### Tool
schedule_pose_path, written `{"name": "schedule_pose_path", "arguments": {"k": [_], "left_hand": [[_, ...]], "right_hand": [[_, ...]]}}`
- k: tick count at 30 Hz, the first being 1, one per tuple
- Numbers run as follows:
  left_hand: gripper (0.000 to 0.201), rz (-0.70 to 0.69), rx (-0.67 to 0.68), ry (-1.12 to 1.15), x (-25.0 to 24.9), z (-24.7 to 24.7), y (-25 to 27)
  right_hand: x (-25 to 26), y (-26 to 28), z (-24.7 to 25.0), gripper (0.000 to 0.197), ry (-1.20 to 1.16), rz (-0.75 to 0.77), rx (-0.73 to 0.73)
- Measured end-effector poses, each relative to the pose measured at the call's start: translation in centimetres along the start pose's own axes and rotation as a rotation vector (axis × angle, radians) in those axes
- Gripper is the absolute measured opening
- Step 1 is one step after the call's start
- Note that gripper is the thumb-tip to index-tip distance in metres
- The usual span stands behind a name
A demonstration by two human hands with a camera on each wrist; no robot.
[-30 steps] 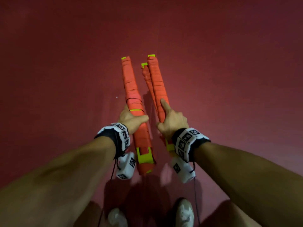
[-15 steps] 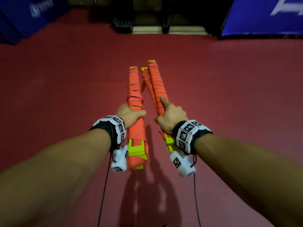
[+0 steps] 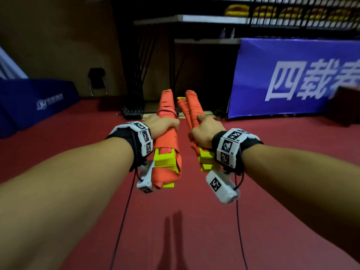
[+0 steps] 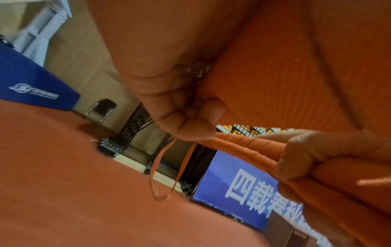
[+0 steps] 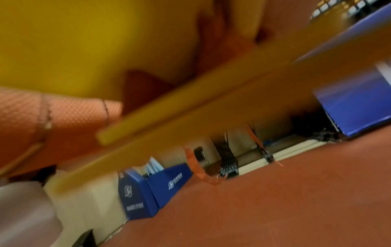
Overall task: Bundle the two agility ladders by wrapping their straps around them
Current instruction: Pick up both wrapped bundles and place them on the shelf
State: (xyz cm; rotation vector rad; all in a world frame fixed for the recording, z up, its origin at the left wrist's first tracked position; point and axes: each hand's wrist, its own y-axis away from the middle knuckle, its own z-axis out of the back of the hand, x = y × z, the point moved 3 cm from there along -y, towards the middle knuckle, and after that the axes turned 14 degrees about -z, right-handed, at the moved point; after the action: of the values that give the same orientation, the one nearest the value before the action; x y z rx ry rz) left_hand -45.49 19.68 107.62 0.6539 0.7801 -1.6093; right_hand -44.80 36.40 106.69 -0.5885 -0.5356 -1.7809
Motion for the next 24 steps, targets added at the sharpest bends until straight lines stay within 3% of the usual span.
{"name": "schedule_pose_path", "arguments": {"k": [4,7,12,16,18,20,24], "left_hand": [[0.054,-0.02,0.007,0.079,-1.1,2.6,-5.5],[0.046,-0.036,0.044,0.117,-0.6,5.0,-11.0],[0.06,-0.126,0.041,0.098,-0.7,9.8,-20.6],[0.03,-0.204,0.008,0.12,-1.1,12.8,-27.9],[0.027,-0.209,0.003,0.138,-1.0,13.9,-31.6],[0.036,-0.218,0.007,0.115,-0.9,14.8,-35.0],[0.08,-0.24,0.011,0.079,-0.2,15.6,-42.8]], "right_hand": [[3.6,-4.2,1.3,0.017,-0.019,-0.011,-0.045],[7.1,-8.2,1.7,0.018,-0.022,-0.026,-0.074],[14.1,-15.7,2.2,0.02,-0.027,-0.011,-0.136],[19.0,-21.5,2.5,0.02,-0.05,-0.003,-0.177],[21.1,-24.6,2.5,0.022,-0.079,-0.008,-0.177],[22.8,-28.0,2.4,0.023,-0.09,-0.013,-0.17],[25.1,-36.4,1.8,0.025,-0.079,-0.007,-0.154]]}}
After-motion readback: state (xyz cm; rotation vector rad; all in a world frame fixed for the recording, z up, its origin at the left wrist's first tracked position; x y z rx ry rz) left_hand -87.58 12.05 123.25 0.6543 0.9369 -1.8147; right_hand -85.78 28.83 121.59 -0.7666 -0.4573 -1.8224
